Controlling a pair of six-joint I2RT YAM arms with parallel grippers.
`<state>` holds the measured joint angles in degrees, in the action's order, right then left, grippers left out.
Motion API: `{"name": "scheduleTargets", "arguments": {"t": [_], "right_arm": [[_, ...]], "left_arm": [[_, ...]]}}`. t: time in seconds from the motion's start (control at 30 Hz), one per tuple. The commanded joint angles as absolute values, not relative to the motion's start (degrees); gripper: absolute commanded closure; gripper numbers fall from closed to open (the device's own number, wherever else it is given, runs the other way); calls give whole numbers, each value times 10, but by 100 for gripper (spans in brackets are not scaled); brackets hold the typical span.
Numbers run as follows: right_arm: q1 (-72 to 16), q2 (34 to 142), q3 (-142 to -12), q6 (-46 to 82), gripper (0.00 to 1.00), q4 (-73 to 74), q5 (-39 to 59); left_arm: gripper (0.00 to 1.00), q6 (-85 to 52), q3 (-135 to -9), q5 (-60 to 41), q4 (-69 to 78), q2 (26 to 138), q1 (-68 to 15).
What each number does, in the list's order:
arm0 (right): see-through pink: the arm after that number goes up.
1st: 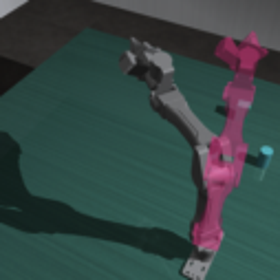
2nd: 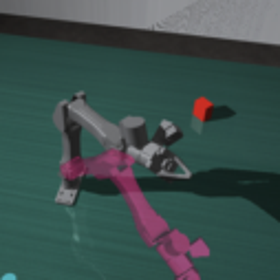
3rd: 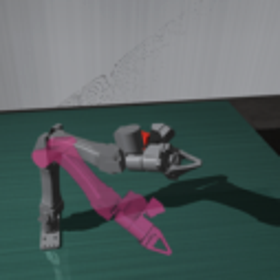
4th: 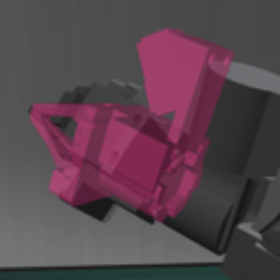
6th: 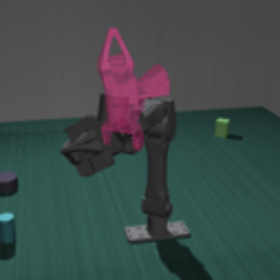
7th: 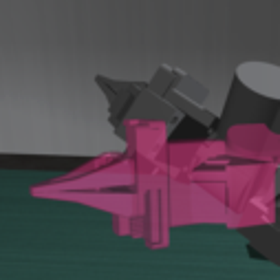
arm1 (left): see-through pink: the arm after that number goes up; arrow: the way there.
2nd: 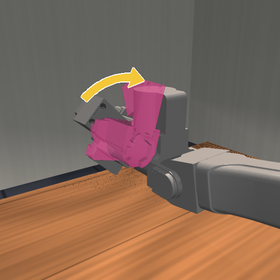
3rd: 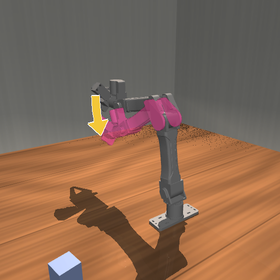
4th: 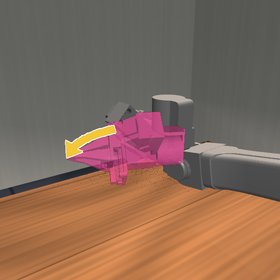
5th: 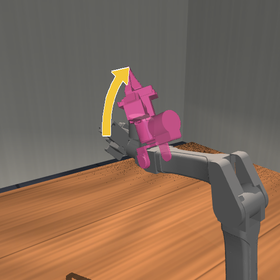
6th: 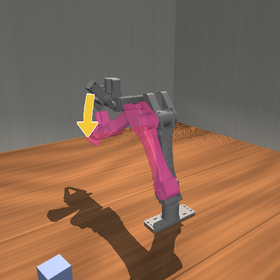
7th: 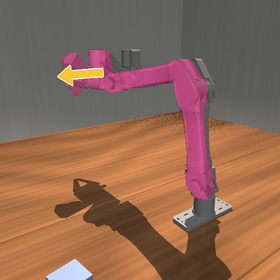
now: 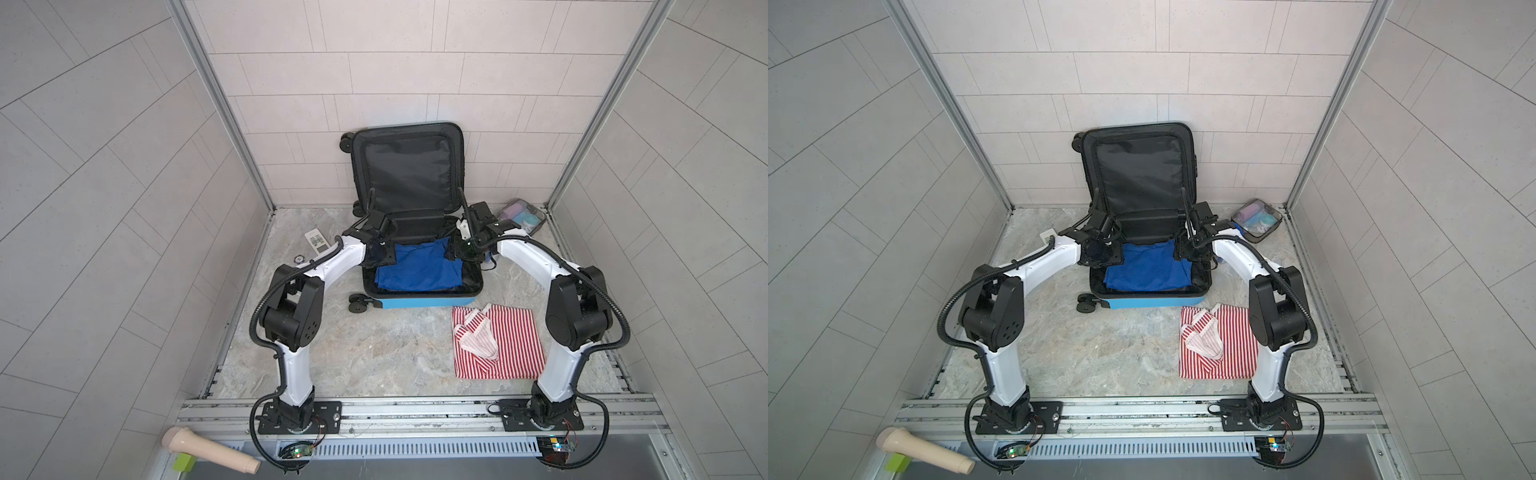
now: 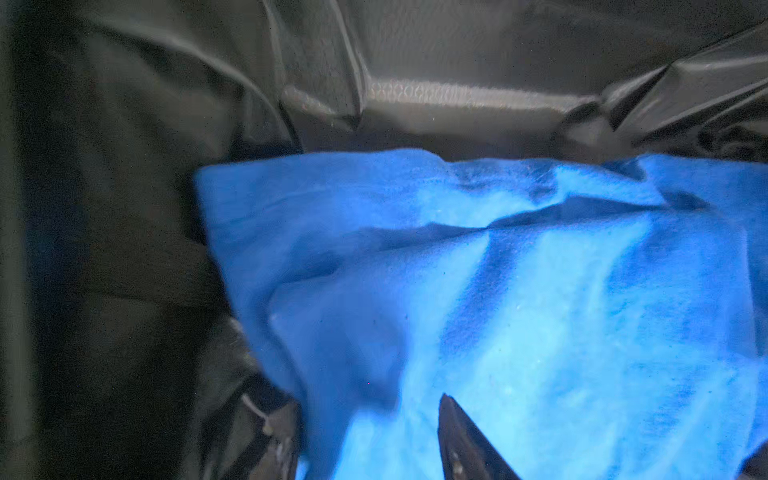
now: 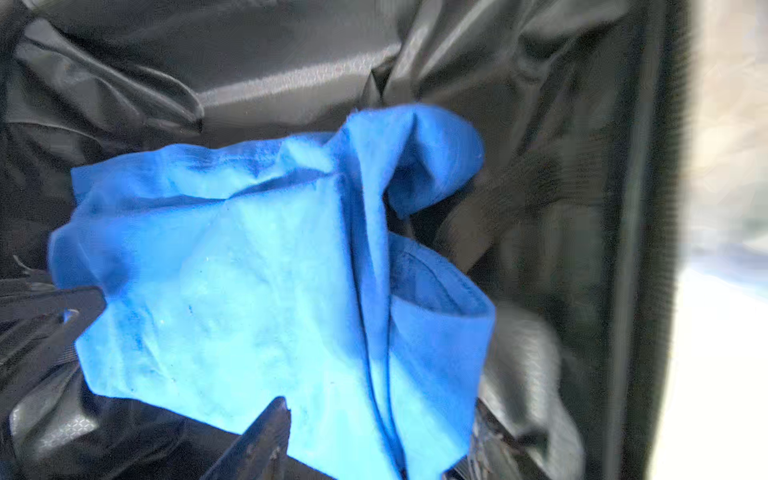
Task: Pack the luggage
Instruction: 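Lower the T-shirt into the suitcase and open both grippers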
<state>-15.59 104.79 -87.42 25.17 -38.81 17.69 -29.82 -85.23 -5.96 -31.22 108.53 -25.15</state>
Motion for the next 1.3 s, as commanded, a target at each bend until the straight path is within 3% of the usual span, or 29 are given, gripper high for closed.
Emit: {"name": "scheduleTargets", "arguments": {"t": [0.0,0.23,0.47,0.93,1.27], "right_arm": [[-153,995,-898,230,32,-431,128],[-150,946,-898,214,28,-459,77],[-148,967,-894,202,28,-472,91],[-148,976,-886,215,29,-460,104],[-148,976,-883,217,28,-457,112]], "left_arm": [[42,-281,-875,-37,-335,1029,-249],[42,-263,-868,-24,-346,941,-249],[38,-272,-813,-38,-318,892,-267],[34,-315,-868,-119,-326,1090,-282],[35,-329,-877,-142,-287,1171,-293]]}}
